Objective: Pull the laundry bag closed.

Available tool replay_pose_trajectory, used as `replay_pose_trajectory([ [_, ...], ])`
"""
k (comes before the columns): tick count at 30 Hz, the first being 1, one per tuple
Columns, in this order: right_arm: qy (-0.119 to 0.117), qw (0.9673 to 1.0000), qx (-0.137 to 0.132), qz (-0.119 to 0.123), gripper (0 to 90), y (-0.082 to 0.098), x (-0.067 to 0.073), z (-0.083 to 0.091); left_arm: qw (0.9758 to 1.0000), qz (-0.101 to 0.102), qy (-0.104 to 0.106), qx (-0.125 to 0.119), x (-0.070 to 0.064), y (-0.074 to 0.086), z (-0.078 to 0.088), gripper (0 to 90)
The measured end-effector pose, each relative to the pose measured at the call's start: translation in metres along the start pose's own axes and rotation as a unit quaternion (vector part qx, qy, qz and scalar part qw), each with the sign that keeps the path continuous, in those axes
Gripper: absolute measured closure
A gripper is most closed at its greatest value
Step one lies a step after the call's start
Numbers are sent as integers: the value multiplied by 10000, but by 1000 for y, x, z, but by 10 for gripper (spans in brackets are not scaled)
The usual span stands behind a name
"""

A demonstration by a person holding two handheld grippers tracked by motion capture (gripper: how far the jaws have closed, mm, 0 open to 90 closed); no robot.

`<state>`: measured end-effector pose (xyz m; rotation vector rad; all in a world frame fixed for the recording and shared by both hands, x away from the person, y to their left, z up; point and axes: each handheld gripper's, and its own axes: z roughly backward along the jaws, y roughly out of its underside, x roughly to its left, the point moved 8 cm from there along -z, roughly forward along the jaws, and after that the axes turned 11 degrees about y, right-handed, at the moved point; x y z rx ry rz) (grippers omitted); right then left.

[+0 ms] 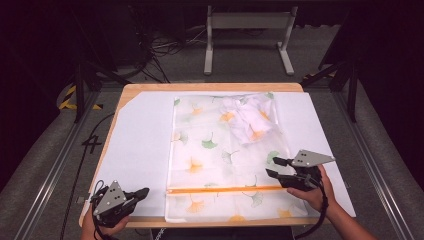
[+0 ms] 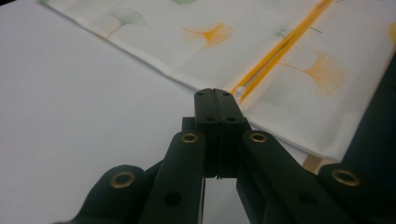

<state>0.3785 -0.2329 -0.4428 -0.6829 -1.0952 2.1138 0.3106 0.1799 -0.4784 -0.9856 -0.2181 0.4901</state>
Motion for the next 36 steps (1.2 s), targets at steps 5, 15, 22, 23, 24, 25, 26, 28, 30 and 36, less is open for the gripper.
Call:
replay_pose_trajectory([
  [5, -266, 9994, 19, 232, 556, -19, 22, -15, 9998, -80, 170, 87, -8, -3, -9, 900],
  [15, -952, 9923, 107, 782, 640, -50, 80, -56, 9968, -288, 594, 444, -31, -4, -33, 900],
  [22, -1439, 9812, 202, 1268, 618, -67, 126, -83, 9951, -316, 703, 617, -35, -1, -43, 900],
  [23, -1512, 9801, 204, 1271, 619, -69, 133, -87, 9948, -304, 724, 644, -36, 0, -45, 900],
  [24, -1597, 9779, 222, 1331, 619, -72, 142, -93, 9946, -303, 740, 658, -36, 1, -46, 900],
  [25, -1614, 9772, 238, 1357, 618, -74, 148, -96, 9944, -317, 750, 679, -37, 1, -47, 900],
  [26, -1673, 9756, 233, 1404, 618, -75, 153, -100, 9943, -304, 747, 699, -37, 2, -48, 900],
  [28, -1766, 9739, 224, 1410, 617, -80, 163, -106, 9936, -303, 781, 752, -38, 4, -50, 900],
  [30, -1891, 9706, 198, 1476, 618, -83, 174, -111, 9932, -317, 783, 802, -39, 5, -51, 900],
  [36, -2161, 9603, 273, 1742, 626, -89, 206, -125, 9924, -340, 803, 868, -38, 7, -54, 900],
])
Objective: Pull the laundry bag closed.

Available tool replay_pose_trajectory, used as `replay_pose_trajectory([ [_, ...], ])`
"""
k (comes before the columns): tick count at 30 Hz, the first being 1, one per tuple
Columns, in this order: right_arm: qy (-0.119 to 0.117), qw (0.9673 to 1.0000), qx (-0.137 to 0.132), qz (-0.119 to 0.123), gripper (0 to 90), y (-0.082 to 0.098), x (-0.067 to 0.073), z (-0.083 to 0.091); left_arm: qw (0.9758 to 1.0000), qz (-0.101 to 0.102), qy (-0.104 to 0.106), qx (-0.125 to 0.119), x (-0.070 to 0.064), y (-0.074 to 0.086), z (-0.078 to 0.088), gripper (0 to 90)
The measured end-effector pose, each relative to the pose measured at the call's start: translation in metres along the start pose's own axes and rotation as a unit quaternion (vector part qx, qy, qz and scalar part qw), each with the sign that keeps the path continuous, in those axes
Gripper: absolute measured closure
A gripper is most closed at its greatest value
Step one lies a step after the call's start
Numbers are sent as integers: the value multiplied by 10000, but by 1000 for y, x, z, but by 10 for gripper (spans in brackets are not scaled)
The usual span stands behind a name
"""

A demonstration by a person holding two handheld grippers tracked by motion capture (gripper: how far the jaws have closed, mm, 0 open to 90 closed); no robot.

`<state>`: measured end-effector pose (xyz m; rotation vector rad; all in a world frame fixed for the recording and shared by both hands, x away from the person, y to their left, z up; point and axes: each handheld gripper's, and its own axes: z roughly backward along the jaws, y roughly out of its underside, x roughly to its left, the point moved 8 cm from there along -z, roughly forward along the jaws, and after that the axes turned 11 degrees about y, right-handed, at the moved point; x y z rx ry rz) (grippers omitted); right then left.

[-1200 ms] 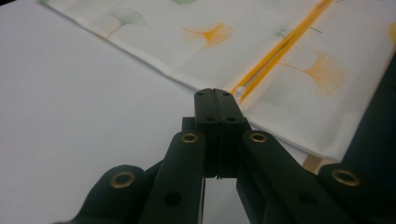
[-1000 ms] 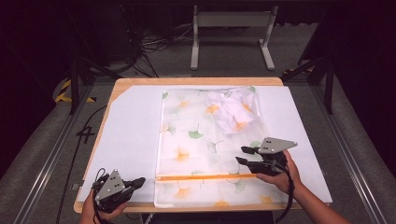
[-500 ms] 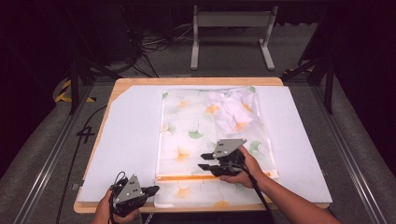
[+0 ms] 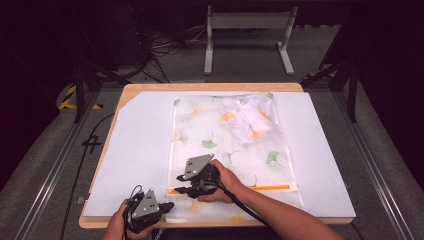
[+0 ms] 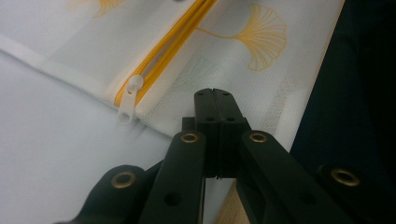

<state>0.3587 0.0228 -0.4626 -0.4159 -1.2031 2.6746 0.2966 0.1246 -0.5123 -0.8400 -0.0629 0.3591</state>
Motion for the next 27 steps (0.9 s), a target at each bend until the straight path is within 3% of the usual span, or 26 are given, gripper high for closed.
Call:
replay_pose_trajectory([
  [9, -245, 9991, 265, 218, 613, -9, 18, -37, 10000, 10, 60, -27, 0, 1, 0, 900],
  [14, -241, 9985, 450, 206, 625, -5, 18, -48, 9999, 17, 91, -39, 0, 2, 0, 900],
  [18, -175, 9987, 460, 153, 685, -5, 15, -55, 10000, -9, 88, -13, 0, 2, 0, 900],
  [21, -236, 9986, 429, 208, 821, -5, 15, -54, 9999, 4, 113, -19, 0, 2, 0, 900],
  [27, -317, 9985, 404, 189, 846, -6, 14, -51, 9999, 22, 121, -25, 0, 2, 0, 900],
])
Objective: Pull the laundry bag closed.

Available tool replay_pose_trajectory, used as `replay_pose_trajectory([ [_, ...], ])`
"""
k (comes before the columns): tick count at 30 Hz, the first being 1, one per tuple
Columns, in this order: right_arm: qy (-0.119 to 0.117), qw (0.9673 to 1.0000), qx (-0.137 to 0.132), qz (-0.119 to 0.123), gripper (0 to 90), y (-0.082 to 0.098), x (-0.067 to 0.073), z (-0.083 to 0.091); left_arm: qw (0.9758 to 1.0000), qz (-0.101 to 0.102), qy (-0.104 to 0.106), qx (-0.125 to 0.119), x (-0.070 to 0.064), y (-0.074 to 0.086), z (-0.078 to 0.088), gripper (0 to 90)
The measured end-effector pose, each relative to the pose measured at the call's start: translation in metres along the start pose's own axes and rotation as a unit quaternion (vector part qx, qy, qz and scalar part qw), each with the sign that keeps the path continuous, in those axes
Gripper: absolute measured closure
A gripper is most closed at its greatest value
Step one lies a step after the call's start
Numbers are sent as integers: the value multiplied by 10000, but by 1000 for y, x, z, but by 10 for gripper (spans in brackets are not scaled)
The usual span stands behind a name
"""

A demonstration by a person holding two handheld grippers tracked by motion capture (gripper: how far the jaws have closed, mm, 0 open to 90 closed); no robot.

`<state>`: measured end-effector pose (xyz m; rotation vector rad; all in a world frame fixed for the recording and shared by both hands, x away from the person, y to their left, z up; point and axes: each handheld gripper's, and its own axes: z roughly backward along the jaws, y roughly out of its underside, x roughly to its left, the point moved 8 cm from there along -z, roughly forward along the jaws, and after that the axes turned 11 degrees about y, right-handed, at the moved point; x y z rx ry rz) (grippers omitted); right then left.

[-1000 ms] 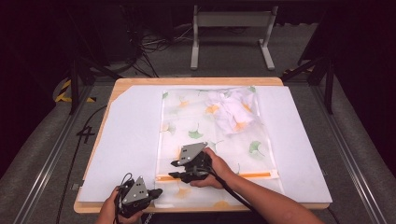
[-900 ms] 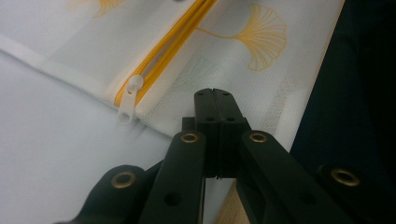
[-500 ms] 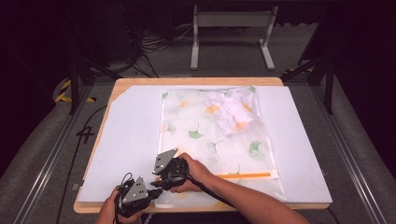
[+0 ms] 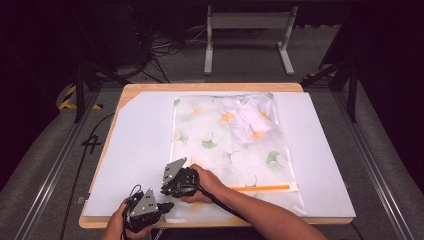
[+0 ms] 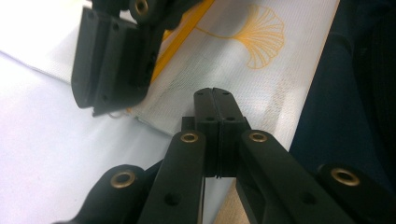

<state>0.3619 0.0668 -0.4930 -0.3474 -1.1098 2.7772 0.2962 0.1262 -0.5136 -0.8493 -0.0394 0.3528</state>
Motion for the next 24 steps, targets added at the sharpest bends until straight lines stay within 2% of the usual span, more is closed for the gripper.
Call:
replay_pose_trajectory([
  [5, 39, 9998, -83, -153, 892, 1, -5, 8, 10000, 18, 17, -13, 0, 0, 0, 900],
  [8, 47, 9998, -56, -174, 885, 4, -7, 10, 10000, 35, 25, -17, 0, 0, 0, 900],
  [9, 40, 9998, -107, -190, 847, 3, -7, 10, 10000, 43, 38, -17, 1, 0, 0, 900],
  [10, 40, 9998, -107, -190, 847, 3, -7, 10, 10000, 43, 38, -17, 1, 0, 0, 900],
  [11, 75, 9998, -95, -156, 772, 2, -6, 8, 10000, 41, 38, -14, 1, 0, 0, 900],
  [12, 58, 9998, -85, -148, 746, 1, -4, 7, 10000, 41, 38, -14, 1, 0, 0, 900],
  [17, 11, 10000, -18, -68, 716, -3, 1, -1, 10000, 34, 50, -32, 1, 0, 0, 900],
  [20, 97, 9998, 147, 19, 705, -2, 1, -7, 10000, 32, 50, -35, 1, 0, 0, 900],
  [22, 65, 9997, 216, 0, 724, -1, 0, -11, 10000, 32, 48, -32, 1, 0, 0, 900],
  [23, 31, 9998, 220, -5, 803, -1, 0, -12, 10000, 39, 56, -38, 1, 0, 0, 900],
  [24, 24, 9998, 216, 11, 829, -1, 0, -12, 10000, 41, 60, -38, 1, 0, 0, 900],
])
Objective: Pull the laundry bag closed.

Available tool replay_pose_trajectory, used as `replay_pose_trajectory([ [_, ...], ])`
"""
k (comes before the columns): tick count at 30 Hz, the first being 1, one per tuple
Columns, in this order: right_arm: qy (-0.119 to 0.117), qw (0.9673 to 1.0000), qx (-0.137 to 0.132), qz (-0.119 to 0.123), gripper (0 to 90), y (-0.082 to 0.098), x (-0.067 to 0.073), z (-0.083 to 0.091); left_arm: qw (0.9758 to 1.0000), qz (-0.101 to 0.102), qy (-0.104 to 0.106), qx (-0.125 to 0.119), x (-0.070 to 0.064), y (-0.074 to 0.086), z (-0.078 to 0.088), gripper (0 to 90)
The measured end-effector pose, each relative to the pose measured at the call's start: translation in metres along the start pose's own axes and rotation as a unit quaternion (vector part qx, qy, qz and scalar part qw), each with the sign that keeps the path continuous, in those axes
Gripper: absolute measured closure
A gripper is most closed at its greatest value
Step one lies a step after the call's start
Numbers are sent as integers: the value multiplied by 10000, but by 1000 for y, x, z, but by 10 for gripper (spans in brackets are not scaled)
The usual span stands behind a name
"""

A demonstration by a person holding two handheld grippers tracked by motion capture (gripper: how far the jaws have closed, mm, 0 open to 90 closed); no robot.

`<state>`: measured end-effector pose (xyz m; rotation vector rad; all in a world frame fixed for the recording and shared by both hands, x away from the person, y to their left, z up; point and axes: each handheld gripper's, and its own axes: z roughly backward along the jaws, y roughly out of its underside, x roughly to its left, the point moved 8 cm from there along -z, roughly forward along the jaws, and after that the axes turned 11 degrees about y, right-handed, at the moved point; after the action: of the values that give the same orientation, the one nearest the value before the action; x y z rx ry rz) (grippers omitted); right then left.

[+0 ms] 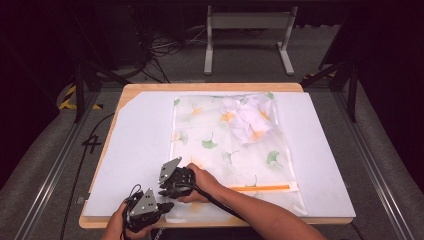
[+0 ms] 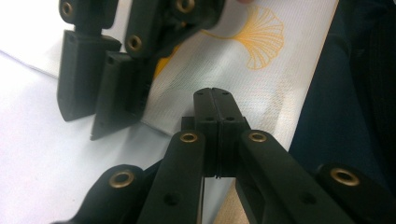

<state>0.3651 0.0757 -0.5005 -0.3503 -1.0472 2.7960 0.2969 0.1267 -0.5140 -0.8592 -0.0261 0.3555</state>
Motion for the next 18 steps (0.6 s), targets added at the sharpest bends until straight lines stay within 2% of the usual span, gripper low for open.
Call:
replay_pose_trajectory([
  [4, -16, 10000, 3, 29, 835, 0, 1, 3, 10000, 16, 19, -20, 0, 0, 0, 900],
  [5, -14, 9999, -99, -21, 834, -2, 0, 8, 10000, 19, 20, -20, 0, 0, 0, 900],
  [9, -7, 9997, -210, -102, 832, -2, -3, 15, 10000, 31, 28, -18, 0, 0, 0, 900],
  [15, 54, 9996, -237, -148, 834, 4, -7, 23, 10000, 58, 25, -19, 1, 0, 0, 900],
  [18, 53, 9993, -268, -246, 820, 10, -9, 28, 10000, 72, 35, -37, 1, 0, 0, 900],
])
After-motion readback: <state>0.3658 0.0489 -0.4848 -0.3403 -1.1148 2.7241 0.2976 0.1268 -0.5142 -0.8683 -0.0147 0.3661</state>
